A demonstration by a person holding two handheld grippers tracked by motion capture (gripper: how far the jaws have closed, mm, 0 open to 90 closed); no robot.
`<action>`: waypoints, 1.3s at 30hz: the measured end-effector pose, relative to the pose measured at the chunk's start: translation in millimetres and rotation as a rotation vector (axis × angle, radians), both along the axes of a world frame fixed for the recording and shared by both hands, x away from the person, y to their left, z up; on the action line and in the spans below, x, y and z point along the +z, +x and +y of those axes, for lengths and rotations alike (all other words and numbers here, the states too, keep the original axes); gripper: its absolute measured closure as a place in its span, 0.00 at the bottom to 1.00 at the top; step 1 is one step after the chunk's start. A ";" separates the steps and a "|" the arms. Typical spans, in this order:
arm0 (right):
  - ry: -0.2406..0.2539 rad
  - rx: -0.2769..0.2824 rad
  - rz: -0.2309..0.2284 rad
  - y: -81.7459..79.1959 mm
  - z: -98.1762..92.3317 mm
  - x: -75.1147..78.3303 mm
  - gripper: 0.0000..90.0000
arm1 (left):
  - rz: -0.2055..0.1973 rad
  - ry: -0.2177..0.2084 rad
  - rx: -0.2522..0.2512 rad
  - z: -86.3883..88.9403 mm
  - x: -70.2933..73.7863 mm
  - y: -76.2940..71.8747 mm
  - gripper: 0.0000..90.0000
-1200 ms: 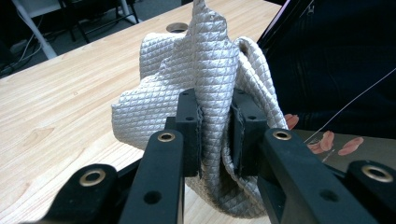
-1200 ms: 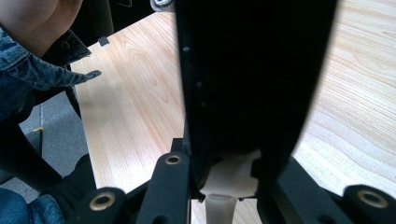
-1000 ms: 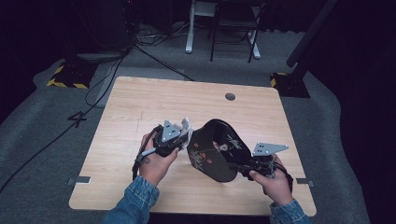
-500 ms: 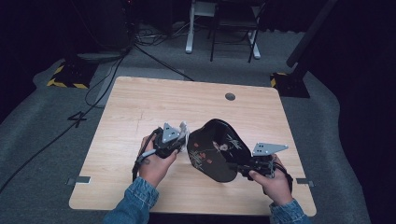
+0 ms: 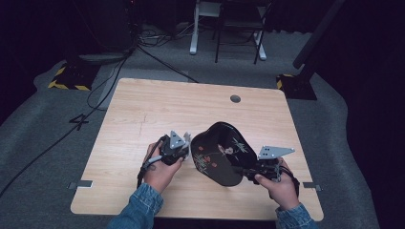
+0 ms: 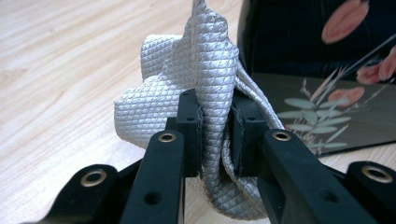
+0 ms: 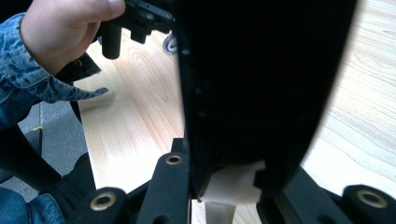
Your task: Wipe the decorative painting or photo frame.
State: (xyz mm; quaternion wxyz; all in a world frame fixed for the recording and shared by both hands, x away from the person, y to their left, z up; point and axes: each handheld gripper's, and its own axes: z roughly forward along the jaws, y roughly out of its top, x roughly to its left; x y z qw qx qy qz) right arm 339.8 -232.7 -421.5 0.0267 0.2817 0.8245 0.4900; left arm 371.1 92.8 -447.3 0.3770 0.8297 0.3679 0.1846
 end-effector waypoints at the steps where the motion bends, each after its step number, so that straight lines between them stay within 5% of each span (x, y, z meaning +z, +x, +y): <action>1: 0.000 0.000 0.000 0.0 0.0 0.0 0.88 | 0.006 0.003 -0.002 -0.3 -0.9 -0.3 0.85; 6: 0.001 -0.002 0.000 0.1 0.0 -0.2 0.88 | 0.021 0.001 -0.005 -1.0 -5.7 -1.2 0.85; 27: 0.001 -0.004 -0.001 0.3 0.3 -0.4 0.88 | 0.064 0.114 -0.050 -13.5 -19.7 -11.5 0.85; 39: 0.000 -0.003 -0.002 0.3 0.7 -0.3 0.88 | 0.084 0.121 -0.065 -18.5 -31.1 -14.4 0.85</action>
